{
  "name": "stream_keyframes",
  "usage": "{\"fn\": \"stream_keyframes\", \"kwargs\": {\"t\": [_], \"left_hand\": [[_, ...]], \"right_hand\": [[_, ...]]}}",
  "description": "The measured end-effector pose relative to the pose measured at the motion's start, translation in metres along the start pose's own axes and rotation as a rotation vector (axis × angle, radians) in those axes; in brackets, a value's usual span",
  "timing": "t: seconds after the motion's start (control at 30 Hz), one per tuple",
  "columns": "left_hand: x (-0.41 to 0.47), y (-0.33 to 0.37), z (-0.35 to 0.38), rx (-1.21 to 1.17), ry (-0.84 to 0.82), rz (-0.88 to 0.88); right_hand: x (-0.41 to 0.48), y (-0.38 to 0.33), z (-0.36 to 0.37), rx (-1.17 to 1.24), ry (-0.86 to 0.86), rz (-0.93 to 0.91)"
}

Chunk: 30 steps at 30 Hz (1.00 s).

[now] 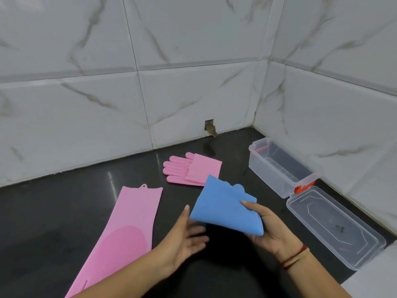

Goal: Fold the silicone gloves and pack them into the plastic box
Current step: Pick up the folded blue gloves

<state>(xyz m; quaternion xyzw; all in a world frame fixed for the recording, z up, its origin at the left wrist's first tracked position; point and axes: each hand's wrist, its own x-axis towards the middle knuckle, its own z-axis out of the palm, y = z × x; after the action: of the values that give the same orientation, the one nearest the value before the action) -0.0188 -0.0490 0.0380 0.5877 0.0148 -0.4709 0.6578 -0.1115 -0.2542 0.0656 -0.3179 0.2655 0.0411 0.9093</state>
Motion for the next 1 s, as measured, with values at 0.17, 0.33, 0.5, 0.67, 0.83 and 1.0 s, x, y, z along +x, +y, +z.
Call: {"fn": "stream_keyframes", "kwargs": {"t": [0.17, 0.33, 0.5, 0.67, 0.83, 1.0], "left_hand": [[0.034, 0.035, 0.024, -0.102, -0.285, -0.115], [0.06, 0.068, 0.025, 0.079, -0.365, -0.01], [0.078, 0.092, 0.043, 0.392, -0.509, 0.031], [0.093, 0.112, 0.071, 0.551, -0.449, 0.249], [0.114, 0.166, 0.138, 0.704, -0.337, 0.606], [0.146, 0.204, 0.202, 0.816, -0.377, 0.787]], "right_hand": [[-0.002, -0.008, -0.009, -0.006, -0.003, 0.01], [-0.001, -0.013, -0.02, -0.041, 0.042, 0.011], [-0.002, -0.026, -0.021, -0.194, -0.011, -0.038], [-0.007, -0.054, -0.02, -0.379, 0.072, -0.185], [-0.007, -0.103, -0.005, -0.481, 0.281, -0.61], [0.002, -0.154, -0.012, -0.557, 0.503, -0.898]]}}
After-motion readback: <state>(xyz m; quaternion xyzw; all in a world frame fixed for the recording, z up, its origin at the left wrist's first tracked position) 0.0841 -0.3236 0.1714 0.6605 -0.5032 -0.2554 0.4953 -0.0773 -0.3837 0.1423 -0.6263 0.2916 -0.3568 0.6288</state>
